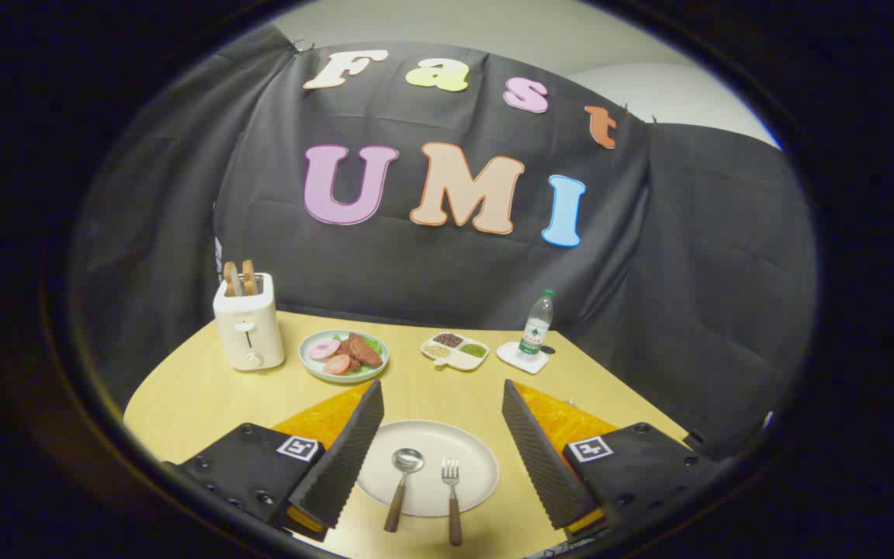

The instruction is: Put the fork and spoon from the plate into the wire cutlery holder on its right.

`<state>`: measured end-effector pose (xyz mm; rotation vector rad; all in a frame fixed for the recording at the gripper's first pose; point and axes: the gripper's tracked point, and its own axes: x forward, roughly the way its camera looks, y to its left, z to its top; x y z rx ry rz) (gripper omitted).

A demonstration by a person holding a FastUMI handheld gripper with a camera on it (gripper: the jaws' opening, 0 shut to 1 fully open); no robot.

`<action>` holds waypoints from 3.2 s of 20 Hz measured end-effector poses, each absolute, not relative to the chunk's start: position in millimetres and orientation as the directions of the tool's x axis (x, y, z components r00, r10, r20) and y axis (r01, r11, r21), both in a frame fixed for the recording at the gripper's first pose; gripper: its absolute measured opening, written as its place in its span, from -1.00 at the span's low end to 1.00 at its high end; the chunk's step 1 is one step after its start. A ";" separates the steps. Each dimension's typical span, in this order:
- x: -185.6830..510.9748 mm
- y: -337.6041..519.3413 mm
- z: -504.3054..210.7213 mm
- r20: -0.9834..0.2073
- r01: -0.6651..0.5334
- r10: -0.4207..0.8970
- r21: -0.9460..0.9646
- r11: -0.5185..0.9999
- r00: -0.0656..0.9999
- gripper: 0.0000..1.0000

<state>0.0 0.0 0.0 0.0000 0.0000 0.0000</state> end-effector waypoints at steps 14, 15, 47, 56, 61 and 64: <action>-11.8 13.3 -14.8 -0.048 -0.059 0.056 -0.078 0.995 0.997 1.00; -10.7 13.7 -14.0 -0.051 -0.054 0.050 -0.073 0.996 0.997 1.00; -24.5 -45.2 -166.5 -0.885 0.157 -0.100 -0.031 0.987 0.456 0.94; -40.0 -33.5 -221.9 -0.981 0.037 -0.032 -0.025 0.999 0.192 0.92; -33.5 -24.6 -242.9 -0.989 0.015 0.013 0.015 1.000 0.150 0.65; -29.7 -25.9 -251.4 -0.991 0.028 0.015 0.019 0.999 0.136 0.44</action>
